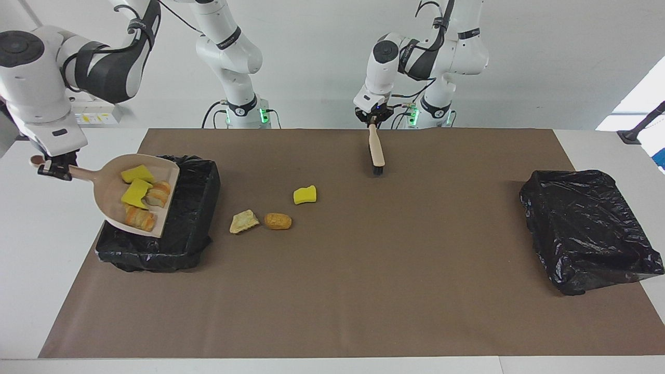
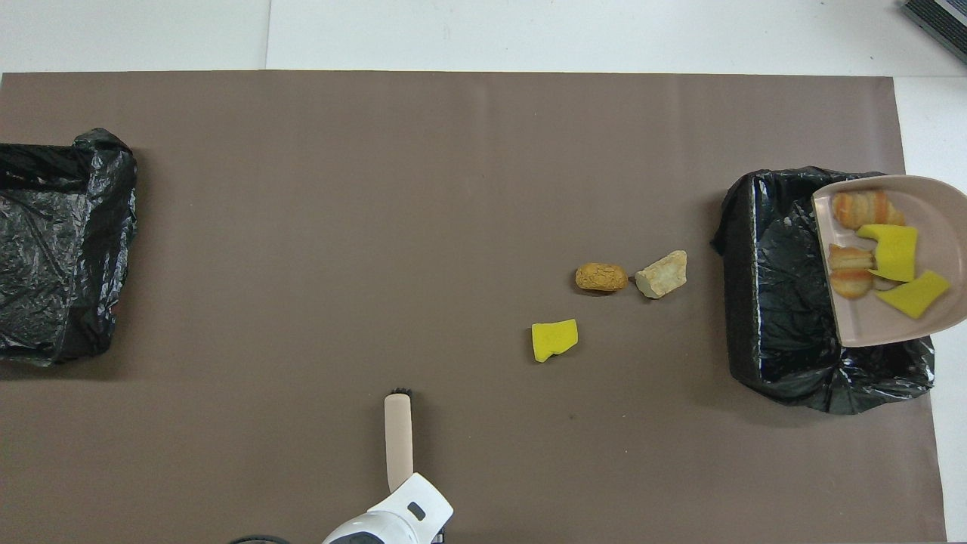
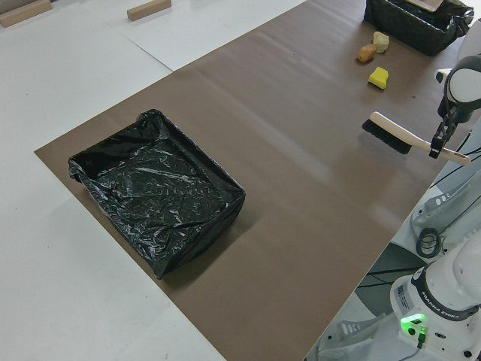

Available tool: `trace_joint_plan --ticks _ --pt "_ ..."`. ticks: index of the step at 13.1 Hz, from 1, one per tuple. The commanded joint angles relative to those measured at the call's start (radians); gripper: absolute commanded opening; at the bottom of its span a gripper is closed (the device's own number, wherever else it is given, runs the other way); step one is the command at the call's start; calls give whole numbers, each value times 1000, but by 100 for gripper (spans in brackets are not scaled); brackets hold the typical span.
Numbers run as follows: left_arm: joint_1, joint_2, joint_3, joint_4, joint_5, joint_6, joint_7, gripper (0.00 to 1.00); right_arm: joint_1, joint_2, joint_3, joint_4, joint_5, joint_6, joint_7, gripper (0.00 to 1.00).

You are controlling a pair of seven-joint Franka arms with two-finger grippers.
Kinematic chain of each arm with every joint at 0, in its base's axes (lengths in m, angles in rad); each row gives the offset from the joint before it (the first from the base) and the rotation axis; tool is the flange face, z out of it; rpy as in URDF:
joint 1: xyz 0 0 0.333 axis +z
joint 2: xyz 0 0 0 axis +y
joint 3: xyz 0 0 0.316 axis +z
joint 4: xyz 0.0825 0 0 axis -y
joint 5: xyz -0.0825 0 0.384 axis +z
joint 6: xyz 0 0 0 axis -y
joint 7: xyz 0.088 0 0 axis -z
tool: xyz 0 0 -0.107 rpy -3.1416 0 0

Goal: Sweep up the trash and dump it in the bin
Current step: 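Tilt the dustpan with the right gripper to dump debris into the bin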

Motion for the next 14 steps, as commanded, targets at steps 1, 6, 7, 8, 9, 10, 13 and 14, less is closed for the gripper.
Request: trace_joint_plan --ticks 1,6,7,8,9,10,13,14 --pt "-20 -4 9 -19 -20 28 37 0 85 -29 11 -5 -177 -105 47 0" --pt "-3 35 12 -25 -23 73 64 17 111 -61 12 -49 -265 -144 125 0" --pt "24 82 17 1 -23 73 72 19 112 -59 12 -46 -289 -144 125 0" --pt "61 126 17 49 -23 57 111 23 107 -58 12 -42 -297 -141 125 0" --pt "67 159 17 77 -23 56 112 33 99 -58 14 -42 -297 -134 121 0" --pt "72 173 20 99 -21 59 113 43 98 -55 11 -39 -294 -133 122 0" --pt "74 183 100 198 17 9 115 100 73 -49 0 -29 -160 -134 199 0" --pt "72 190 142 252 72 -27 115 100 53 -52 0 -31 -88 -143 228 0"
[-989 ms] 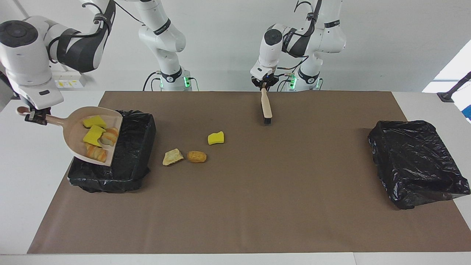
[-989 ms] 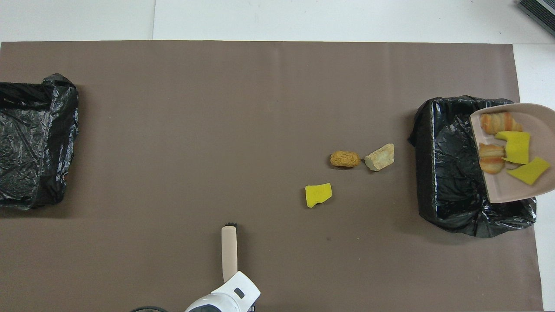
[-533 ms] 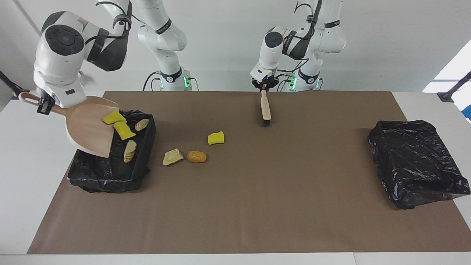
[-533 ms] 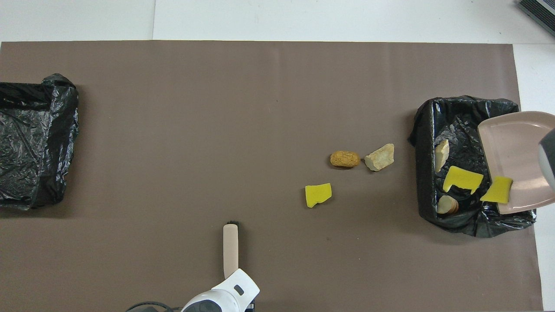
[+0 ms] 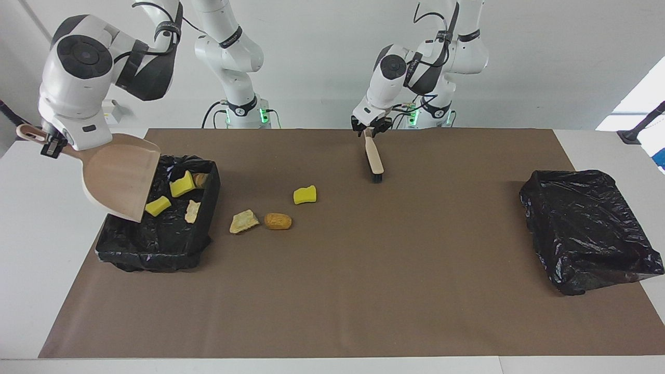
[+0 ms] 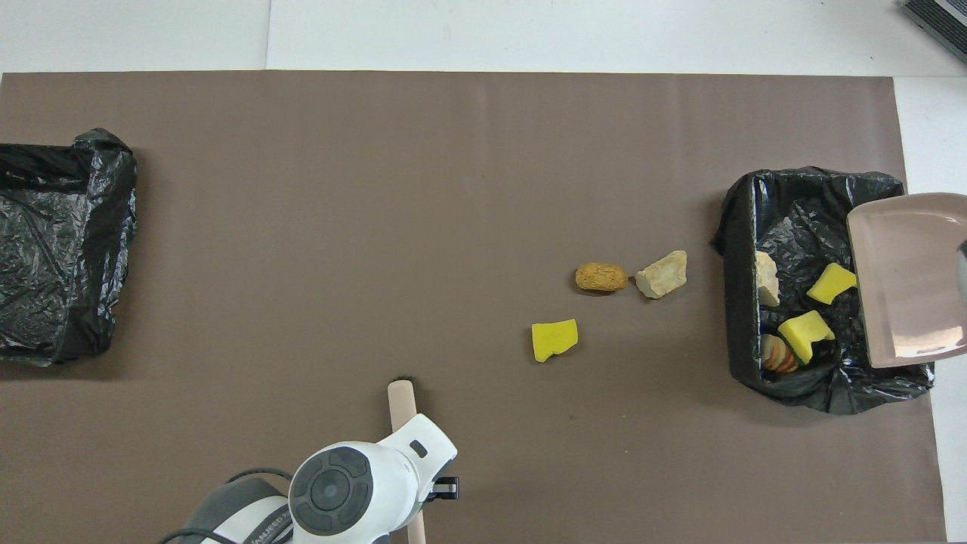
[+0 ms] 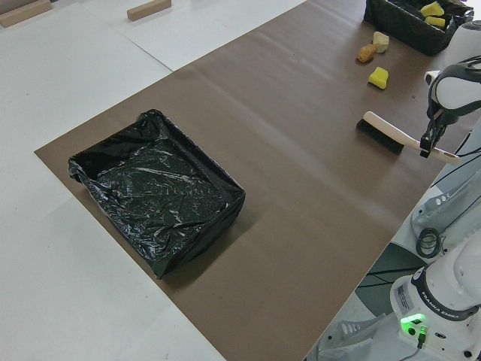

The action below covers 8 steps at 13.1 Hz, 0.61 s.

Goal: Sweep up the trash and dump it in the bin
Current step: 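Tilt the dustpan with the right gripper to dump debris into the bin, then return the dustpan to the table center with the right gripper and release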

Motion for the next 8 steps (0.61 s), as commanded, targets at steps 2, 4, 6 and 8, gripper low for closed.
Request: trace_joint_plan --ticks 2,4,6,8 --pt "6 32 142 220 188 -191 15 100 -48 -24 0 -26 207 -8 155 0" --pt "-5 51 235 327 319 -272 108 100 -34 -42 3 -54 293 -28 320 0" --pt "3 106 294 396 412 -274 176 100 -14 -59 10 -98 429 -29 486 0" --pt "8 166 367 508 486 -306 220 100 52 -48 10 -121 474 -18 674 0"
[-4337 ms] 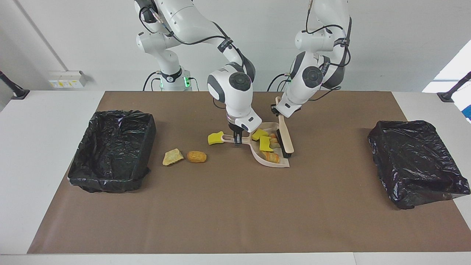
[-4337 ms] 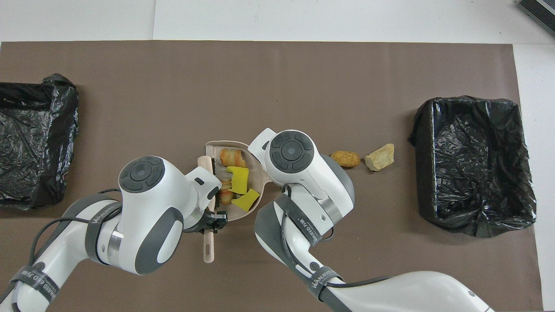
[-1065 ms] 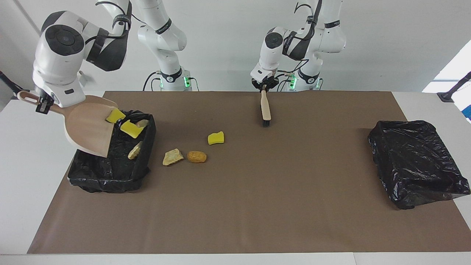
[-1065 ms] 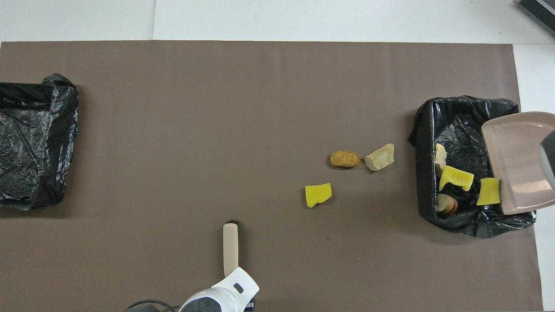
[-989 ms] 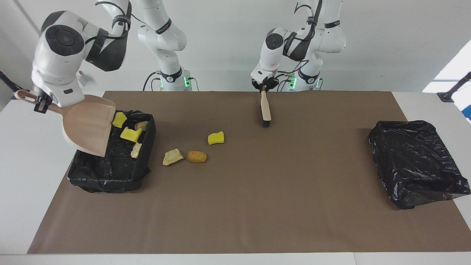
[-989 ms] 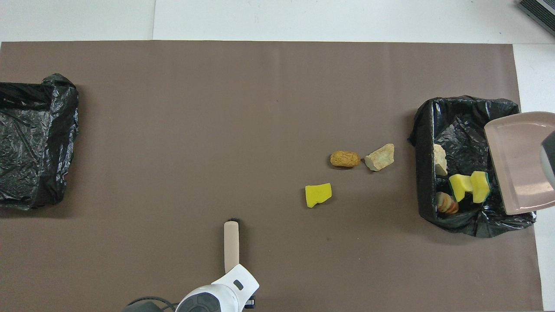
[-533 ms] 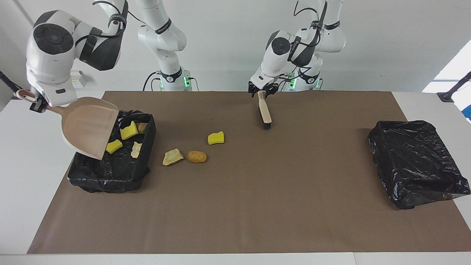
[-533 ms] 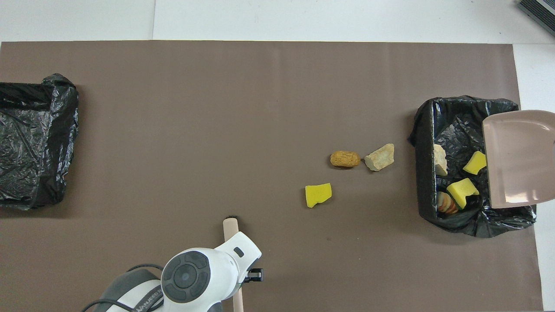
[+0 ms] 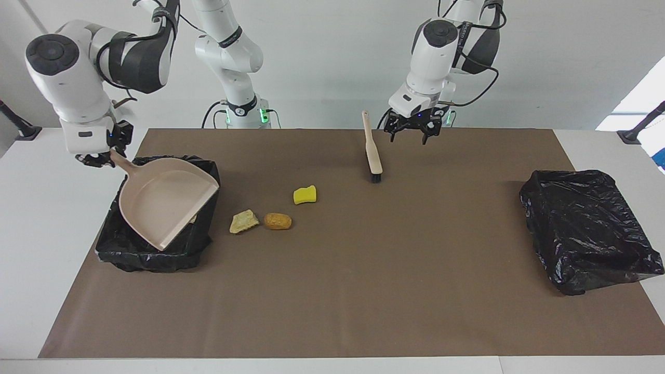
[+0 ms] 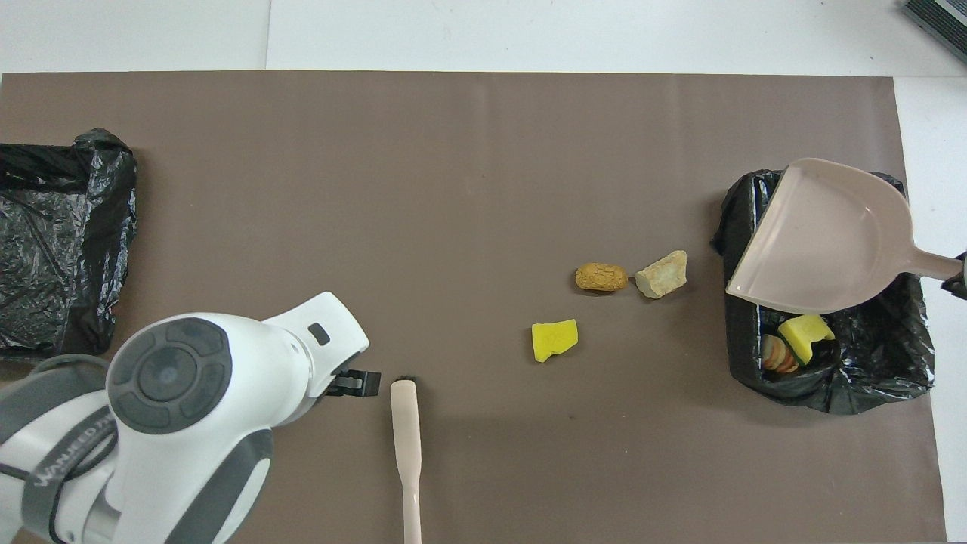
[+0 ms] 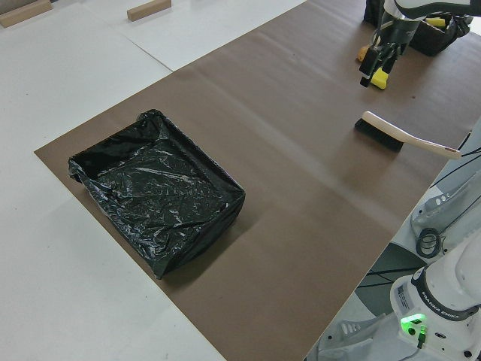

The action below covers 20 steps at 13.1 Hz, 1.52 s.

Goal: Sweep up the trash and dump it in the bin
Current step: 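Return the dustpan to the table center with the right gripper and release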

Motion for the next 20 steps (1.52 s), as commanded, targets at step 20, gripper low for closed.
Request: trace_joint_plan --ticks 20 --pt "207 195 177 618 42 -413 340 100 793 440 9 156 143 483 1731 0"
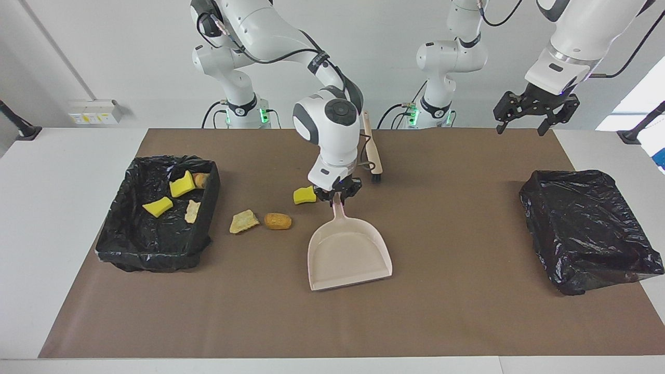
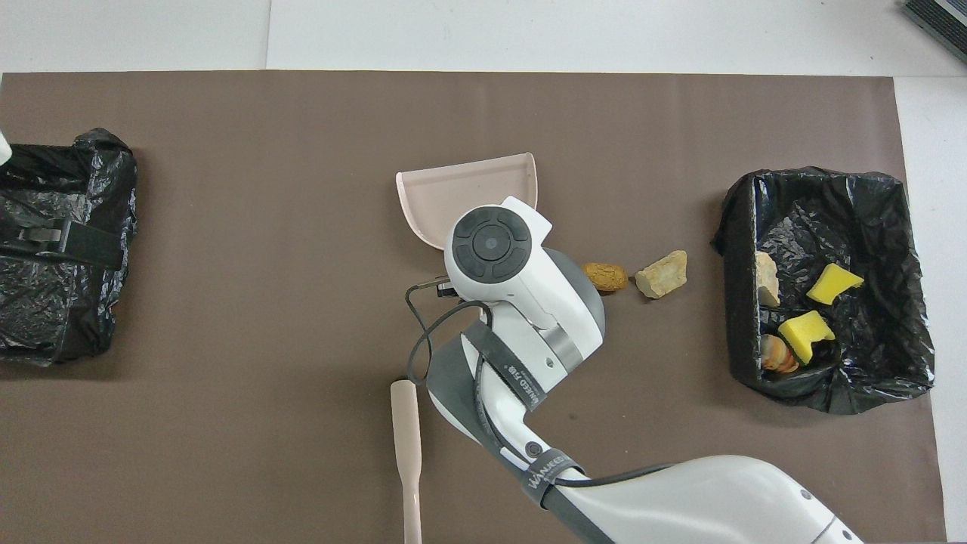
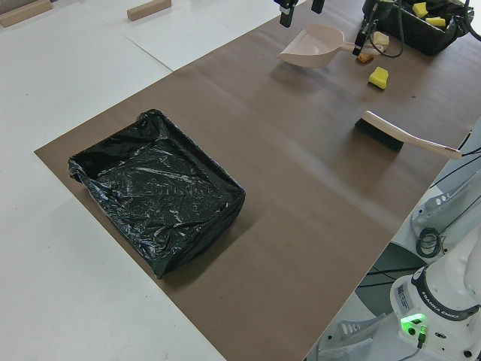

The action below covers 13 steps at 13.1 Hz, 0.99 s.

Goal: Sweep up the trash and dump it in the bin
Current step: 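Return the dustpan to the table center with the right gripper and release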

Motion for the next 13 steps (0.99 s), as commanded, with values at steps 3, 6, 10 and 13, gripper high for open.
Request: trace_joint_plan --ticks 3,6,10,13 --pt "2 -14 1 -12 -13 -6 19 100 81 120 -8 160 -22 -1 209 0" --pt "-3 -14 10 -12 -13 -6 16 100 81 122 -6 160 -23 3 237 20" --pt "-3 -14 10 -12 -13 -6 2 100 90 91 -1 159 -94 -17 228 100" --pt "-25 -15 30 -12 -12 -6 -65 100 101 -2 17 93 -91 -59 231 100"
